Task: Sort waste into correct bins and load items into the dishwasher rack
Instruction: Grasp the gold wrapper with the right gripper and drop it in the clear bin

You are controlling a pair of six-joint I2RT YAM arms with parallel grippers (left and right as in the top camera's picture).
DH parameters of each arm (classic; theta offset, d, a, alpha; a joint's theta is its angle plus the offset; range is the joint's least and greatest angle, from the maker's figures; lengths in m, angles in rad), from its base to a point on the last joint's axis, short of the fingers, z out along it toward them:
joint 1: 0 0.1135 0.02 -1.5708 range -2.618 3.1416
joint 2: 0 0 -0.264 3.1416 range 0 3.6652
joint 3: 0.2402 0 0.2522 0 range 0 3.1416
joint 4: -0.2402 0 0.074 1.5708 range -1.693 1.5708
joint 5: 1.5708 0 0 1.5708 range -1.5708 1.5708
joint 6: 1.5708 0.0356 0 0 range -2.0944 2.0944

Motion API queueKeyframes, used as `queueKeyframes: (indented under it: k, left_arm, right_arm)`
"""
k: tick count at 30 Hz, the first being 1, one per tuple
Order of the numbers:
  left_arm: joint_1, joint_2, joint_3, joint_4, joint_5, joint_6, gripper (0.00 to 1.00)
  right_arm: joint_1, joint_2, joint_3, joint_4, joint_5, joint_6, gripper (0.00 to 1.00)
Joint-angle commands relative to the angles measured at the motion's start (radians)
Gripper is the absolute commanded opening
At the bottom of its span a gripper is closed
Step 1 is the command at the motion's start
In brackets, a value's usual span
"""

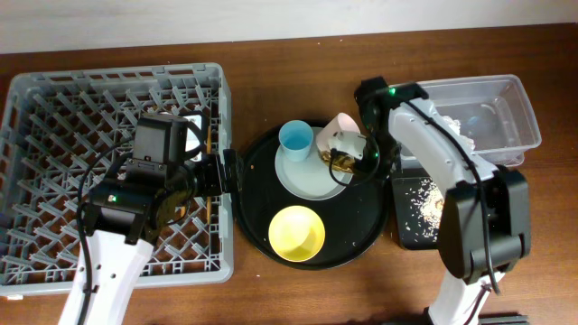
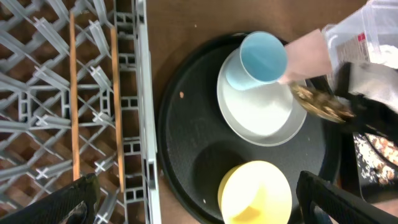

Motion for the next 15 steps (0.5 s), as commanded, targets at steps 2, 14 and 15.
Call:
queueKeyframes:
  k: [2,14,15]
  left_arm:
    - [0.002,-0.008,0.010,0.000,0.003,0.002,0.99]
    - [0.002,-0.008,0.010,0.000,0.003,0.002,1.00]
    - [0.002,-0.008,0.010,0.000,0.003,0.002,0.99]
  right_arm:
    - [0.021,-0.010,0.150,-0.108,-0.012,0.028,0.04]
    - [-0.483,-0.007,0.222,0.200,-0.013,0.685,0.99]
    - [-0.482,-0.007,0.222,0.197,-0.014,0.686,0.99]
